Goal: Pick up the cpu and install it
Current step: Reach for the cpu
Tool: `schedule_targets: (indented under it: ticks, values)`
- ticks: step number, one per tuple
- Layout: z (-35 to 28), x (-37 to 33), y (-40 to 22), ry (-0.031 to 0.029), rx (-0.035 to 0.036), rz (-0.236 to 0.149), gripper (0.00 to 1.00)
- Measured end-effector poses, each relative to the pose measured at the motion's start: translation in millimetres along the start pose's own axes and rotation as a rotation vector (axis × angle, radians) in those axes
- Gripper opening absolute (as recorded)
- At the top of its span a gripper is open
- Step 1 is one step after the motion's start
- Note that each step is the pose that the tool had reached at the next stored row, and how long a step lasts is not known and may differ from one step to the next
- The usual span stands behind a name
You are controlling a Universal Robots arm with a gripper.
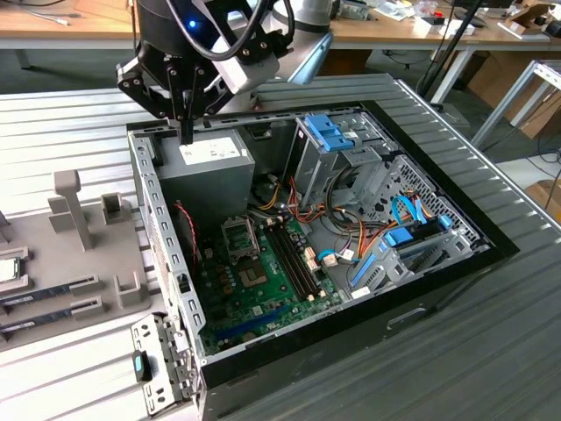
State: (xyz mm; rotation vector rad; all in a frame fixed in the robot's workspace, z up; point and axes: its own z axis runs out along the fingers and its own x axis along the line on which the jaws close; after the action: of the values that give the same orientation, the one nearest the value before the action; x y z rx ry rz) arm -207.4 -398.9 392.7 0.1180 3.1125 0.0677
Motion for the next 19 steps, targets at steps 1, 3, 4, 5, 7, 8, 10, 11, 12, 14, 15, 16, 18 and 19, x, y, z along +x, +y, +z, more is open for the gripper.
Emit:
schedule_targets:
  ticks: [1,3,4,5,7,8,10,11,12,14,15,16,18,19]
  values:
    - [-0.1,0.7,-0.1,0.0000,0.0001,0.000,0.11]
    - [-0.1,1.6,-0.1,0.0001,0.0001,0.000,0.11]
    - [-0.1,2.0,-0.2,0.0000,0.0000,0.000,0.11]
    - [-0.1,2.5,-0.2,0.0001,0.0001,0.000,0.11]
    - [-0.1,3.8,-0.3,0.0000,0.0000,0.000,0.11]
    - [-0.1,4.8,-0.4,0.0000,0.0000,0.000,0.11]
    - [-0.2,6.5,-0.5,0.0000,0.0000,0.000,0.11]
    - [-0.2,7.1,-0.5,0.0000,0.0000,0.000,0.11]
    - [-0.2,8.1,-0.6,0.0000,0.0000,0.000,0.11]
    - [-0.2,9.4,-0.7,0.0000,0.0001,0.000,0.11]
    - [-0.2,9.9,-0.8,0.0000,0.0000,0.000,0.11]
    - [-0.3,10.5,-0.8,0.0000,0.0001,0.000,0.11]
    - [-0.3,11.6,-0.9,0.0000,0.0000,0.000,0.11]
    - [-0.3,12.2,-0.9,0.0000,0.0000,0.000,0.11]
